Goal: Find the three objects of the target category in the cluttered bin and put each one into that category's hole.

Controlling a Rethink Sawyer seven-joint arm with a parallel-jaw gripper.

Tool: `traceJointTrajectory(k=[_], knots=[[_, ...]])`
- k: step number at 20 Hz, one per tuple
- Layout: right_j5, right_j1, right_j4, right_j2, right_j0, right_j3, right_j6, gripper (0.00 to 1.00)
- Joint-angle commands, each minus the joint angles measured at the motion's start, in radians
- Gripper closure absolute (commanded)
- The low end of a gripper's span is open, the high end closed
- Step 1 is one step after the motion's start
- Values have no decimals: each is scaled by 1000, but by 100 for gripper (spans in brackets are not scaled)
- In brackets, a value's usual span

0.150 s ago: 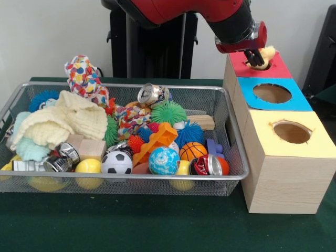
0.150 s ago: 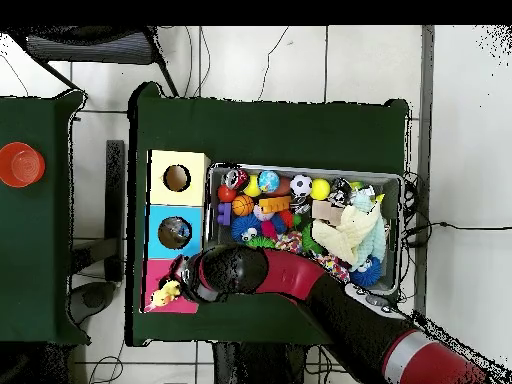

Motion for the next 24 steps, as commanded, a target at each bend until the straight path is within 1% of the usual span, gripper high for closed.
traceJointTrajectory(k=[1,3,6,8,10,11,13,16,19,24], knots=[[79,-158,45,-62,-5,16,127,100],[31,-151,42,-53,-10,16,119,100],[-31,-118,32,-41,-17,5,103,100],[-45,-133,37,-35,-16,20,112,100],[-55,-162,53,-26,-19,65,134,100],[-68,-172,62,-22,-21,99,151,100],[-68,-177,84,-16,-27,147,168,100],[-111,-178,91,-18,-21,179,179,100],[-151,-183,102,-28,0,211,202,100],[-167,-210,139,-27,19,247,217,100]])
